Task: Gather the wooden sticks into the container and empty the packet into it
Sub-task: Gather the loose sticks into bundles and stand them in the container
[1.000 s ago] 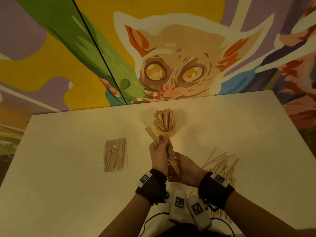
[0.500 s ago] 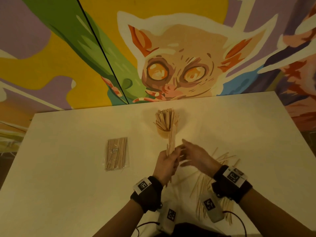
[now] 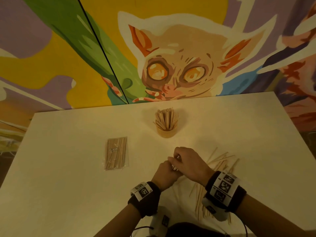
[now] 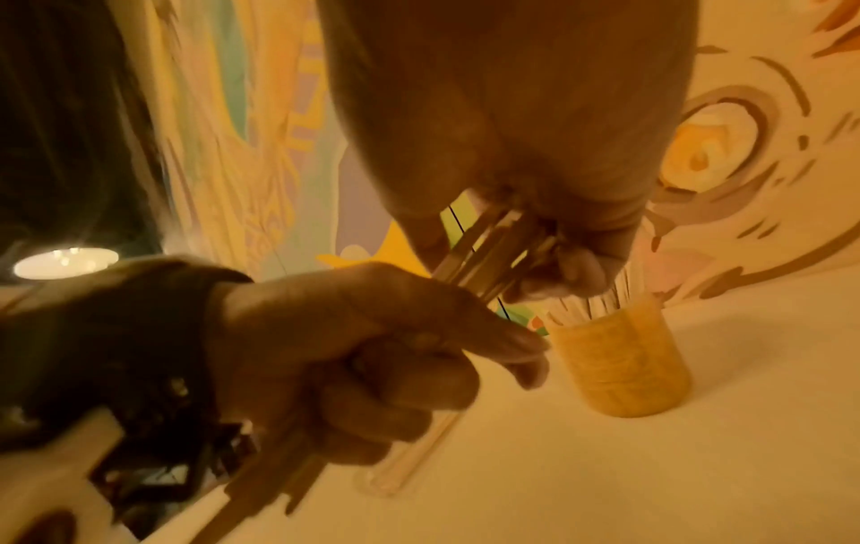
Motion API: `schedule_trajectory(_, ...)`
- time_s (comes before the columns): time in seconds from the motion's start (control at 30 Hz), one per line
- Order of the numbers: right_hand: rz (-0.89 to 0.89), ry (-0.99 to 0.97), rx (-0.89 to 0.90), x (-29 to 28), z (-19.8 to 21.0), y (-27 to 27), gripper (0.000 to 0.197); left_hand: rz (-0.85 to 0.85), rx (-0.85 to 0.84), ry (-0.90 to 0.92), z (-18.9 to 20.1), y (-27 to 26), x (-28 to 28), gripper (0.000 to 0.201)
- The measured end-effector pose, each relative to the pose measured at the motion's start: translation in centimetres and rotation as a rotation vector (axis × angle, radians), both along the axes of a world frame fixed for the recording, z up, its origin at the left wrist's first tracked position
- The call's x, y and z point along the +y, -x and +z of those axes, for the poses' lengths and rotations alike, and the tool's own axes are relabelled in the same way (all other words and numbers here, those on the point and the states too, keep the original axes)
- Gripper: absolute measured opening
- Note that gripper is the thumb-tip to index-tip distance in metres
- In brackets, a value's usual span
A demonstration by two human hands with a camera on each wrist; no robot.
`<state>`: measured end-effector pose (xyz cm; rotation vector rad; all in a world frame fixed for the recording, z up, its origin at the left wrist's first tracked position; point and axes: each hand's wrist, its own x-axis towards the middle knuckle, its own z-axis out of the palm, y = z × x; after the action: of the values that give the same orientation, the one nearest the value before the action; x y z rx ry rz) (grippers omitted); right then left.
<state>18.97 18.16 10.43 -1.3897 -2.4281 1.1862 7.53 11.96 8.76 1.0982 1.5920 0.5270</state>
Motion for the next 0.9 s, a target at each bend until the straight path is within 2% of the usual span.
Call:
schedule_trajectory(0.07,0.023,0.008,-0.011,0.3,-0.3,-0.2,0.038,0.041,-0.005,0.001,-0.3,0.5,0.0,0.029)
schedule_trajectory(0.17,0.019,0.144,0.102,0.8,-0.4,-0.5,0.047,0.038,-0.036,0.016,-0.6,0.8,-0.1,0.047)
schedule_trajectory(0.27,-0.087,0.233,0.193,1.0,-0.8,-1.1,0.035,0.062,-0.130,0.034,-0.5,0.8,0.0,0.061)
schedule_trajectory(0.37,-0.164,0.253,0.227,0.9,-1.6,-1.7,0.030,0.006,-0.178,0.018,-0.1,1.1,0.0,0.044)
schedule_trajectory(0.43,-0.157,0.255,0.239,0.4,-1.9,-1.7,0.030,-0.042,-0.142,0.014,-0.2,1.2,-0.4,0.037)
schedule_trajectory(0.5,-0.133,0.272,0.259,-0.2,-2.1,-1.7,0.027,-0.070,-0.076,0.015,-0.3,1.1,-0.7,0.043)
schedule_trajectory(0.6,-0.071,0.389,0.298,-0.7,-1.7,-1.7,0.013,-0.063,-0.015,0.049,-0.6,1.2,-0.6,0.064)
schedule_trajectory(0.7,-0.022,0.510,0.326,-0.5,-1.8,-2.3,0.014,-0.080,0.010,0.061,-0.8,1.3,-0.6,0.075)
schedule_trajectory(0.9,-0.065,0.561,0.364,-0.2,-2.3,-3.0,0.014,-0.173,0.031,0.024,-1.0,1.3,-0.6,0.059)
